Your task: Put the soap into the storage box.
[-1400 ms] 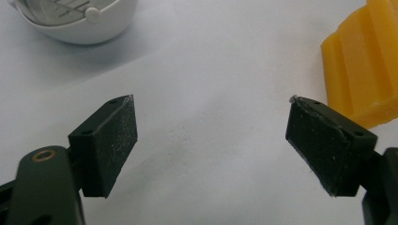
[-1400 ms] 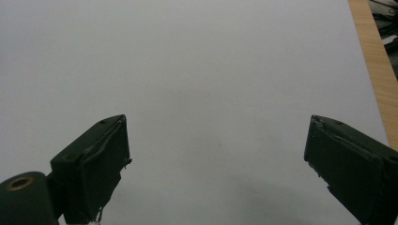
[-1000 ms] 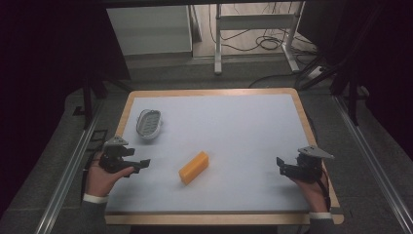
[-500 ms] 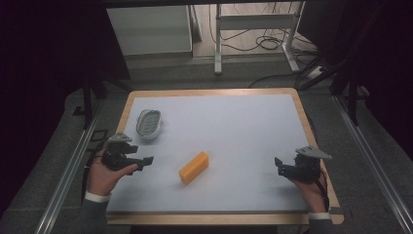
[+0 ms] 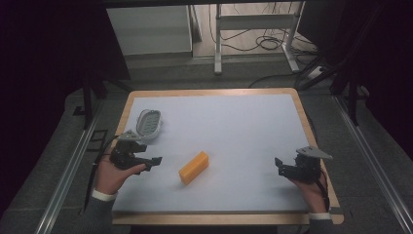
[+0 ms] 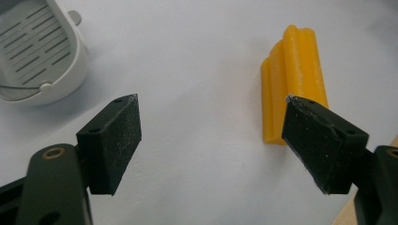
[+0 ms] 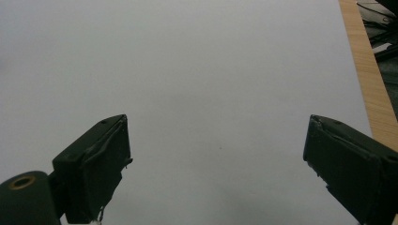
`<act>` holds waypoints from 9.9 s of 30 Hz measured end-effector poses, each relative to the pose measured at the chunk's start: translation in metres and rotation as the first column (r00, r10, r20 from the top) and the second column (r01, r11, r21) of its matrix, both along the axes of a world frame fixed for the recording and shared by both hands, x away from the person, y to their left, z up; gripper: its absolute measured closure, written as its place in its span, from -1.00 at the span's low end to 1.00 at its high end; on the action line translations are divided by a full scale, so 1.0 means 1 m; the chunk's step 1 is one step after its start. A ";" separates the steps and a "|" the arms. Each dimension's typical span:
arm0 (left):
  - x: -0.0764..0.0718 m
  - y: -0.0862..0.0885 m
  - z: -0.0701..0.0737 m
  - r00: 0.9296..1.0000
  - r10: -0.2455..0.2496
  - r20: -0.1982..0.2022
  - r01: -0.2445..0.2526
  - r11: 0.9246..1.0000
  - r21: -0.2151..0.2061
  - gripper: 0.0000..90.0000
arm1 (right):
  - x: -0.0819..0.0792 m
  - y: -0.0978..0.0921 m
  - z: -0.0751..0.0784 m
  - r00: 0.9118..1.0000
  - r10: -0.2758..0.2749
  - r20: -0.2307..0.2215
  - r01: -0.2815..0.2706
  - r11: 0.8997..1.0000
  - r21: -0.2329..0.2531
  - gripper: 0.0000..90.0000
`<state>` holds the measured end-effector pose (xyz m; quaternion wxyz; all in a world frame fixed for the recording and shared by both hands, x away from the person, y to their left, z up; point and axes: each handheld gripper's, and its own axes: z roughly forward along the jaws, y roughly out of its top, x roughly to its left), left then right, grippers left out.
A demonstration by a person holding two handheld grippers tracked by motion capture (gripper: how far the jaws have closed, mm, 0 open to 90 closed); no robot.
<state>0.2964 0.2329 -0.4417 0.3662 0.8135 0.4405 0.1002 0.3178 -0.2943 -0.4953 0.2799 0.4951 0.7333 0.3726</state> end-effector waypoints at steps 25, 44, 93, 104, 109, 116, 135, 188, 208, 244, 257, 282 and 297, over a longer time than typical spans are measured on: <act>0.007 -0.050 -0.001 0.994 -0.111 -0.024 0.113 0.989 0.099 -0.56 | 0.002 -0.004 -0.004 1.000 -0.012 -0.014 0.012 1.000 0.000 -0.83; 0.014 -0.074 0.004 0.987 -0.155 -0.033 0.158 0.981 0.112 -0.57 | 0.003 -0.005 -0.006 1.000 -0.013 -0.026 0.013 1.000 -0.009 -0.83; 0.030 -0.103 0.005 0.974 -0.217 -0.063 0.224 0.963 0.148 -0.57 | 0.005 -0.004 -0.011 0.999 -0.020 -0.046 0.020 1.000 -0.018 -0.83; 0.035 -0.104 0.002 0.973 -0.216 -0.077 0.226 0.962 0.154 -0.57 | 0.005 -0.003 -0.013 0.999 -0.020 -0.050 0.019 1.000 -0.021 -0.83; 0.036 -0.110 0.003 0.970 -0.230 -0.078 0.240 0.958 0.159 -0.57 | 0.005 -0.003 -0.013 0.998 -0.020 -0.052 0.019 1.000 -0.020 -0.83; 0.038 -0.115 0.002 0.968 -0.236 -0.081 0.247 0.955 0.163 -0.57 | 0.006 -0.003 -0.014 0.998 -0.017 -0.053 0.016 1.000 -0.024 -0.83; 0.043 -0.121 0.006 0.966 -0.246 -0.076 0.255 0.954 0.159 -0.56 | 0.006 -0.002 -0.014 0.999 -0.019 -0.051 0.017 1.000 -0.024 -0.83; 0.053 -0.145 -0.039 0.940 -0.228 -0.255 0.286 0.934 0.216 0.27 | 0.005 -0.001 -0.015 0.999 -0.020 -0.048 0.018 0.999 -0.029 -0.83; 0.055 -0.122 -0.019 0.947 -0.234 -0.219 0.279 0.938 0.205 0.35 | 0.006 -0.002 -0.015 0.999 -0.025 -0.048 0.023 0.999 -0.030 -0.83; 0.068 -0.075 0.006 0.973 -0.155 -0.170 0.182 0.970 0.158 0.36 | 0.005 -0.003 -0.015 0.999 -0.027 -0.047 0.026 0.999 -0.030 -0.83; 0.071 -0.067 0.010 0.978 -0.129 -0.161 0.155 0.975 0.160 0.36 | 0.006 -0.003 -0.016 0.999 -0.023 -0.049 0.022 0.999 -0.032 -0.83; 0.074 -0.067 0.009 0.977 -0.130 -0.170 0.158 0.973 0.166 0.36 | 0.006 -0.003 -0.017 0.999 -0.022 -0.048 0.020 0.999 -0.038 -0.83; 0.076 -0.066 0.012 0.981 -0.116 -0.155 0.143 0.974 0.176 0.36 | 0.006 -0.001 -0.017 0.998 -0.032 -0.049 0.030 0.998 -0.047 -0.83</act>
